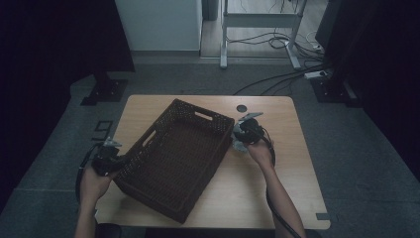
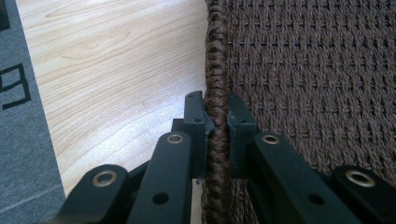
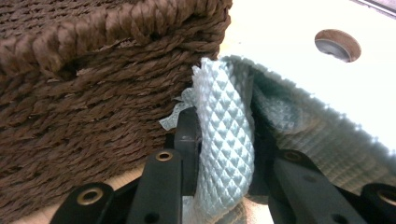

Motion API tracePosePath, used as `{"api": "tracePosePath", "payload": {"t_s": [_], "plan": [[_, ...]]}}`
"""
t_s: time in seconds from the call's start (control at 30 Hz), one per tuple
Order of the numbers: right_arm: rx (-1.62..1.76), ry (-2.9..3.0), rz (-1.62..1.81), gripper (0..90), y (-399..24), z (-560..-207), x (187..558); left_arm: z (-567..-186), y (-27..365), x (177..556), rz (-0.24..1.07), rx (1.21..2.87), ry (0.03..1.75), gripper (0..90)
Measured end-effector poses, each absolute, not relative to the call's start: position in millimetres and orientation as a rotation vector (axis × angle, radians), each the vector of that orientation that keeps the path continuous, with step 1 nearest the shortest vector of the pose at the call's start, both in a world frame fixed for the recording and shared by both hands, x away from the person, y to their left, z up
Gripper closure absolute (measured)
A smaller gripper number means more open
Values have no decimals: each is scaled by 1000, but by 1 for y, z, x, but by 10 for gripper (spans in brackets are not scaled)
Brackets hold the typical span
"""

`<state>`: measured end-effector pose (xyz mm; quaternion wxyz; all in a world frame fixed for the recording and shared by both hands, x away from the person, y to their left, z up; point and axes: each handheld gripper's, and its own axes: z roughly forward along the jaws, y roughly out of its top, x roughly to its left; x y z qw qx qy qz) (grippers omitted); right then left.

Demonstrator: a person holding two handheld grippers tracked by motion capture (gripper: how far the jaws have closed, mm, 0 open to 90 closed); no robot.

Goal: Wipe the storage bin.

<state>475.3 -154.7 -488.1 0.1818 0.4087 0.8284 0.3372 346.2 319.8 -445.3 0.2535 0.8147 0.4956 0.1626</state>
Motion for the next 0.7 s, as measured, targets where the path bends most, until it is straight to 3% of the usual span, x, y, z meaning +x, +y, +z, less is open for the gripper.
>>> {"api": "tracePosePath", "payload": {"t_s": [0.7], "plan": [[1170, 2396, 866, 716, -150, -518, 476, -445, 319, 346, 443, 2209, 1354, 817]]}}
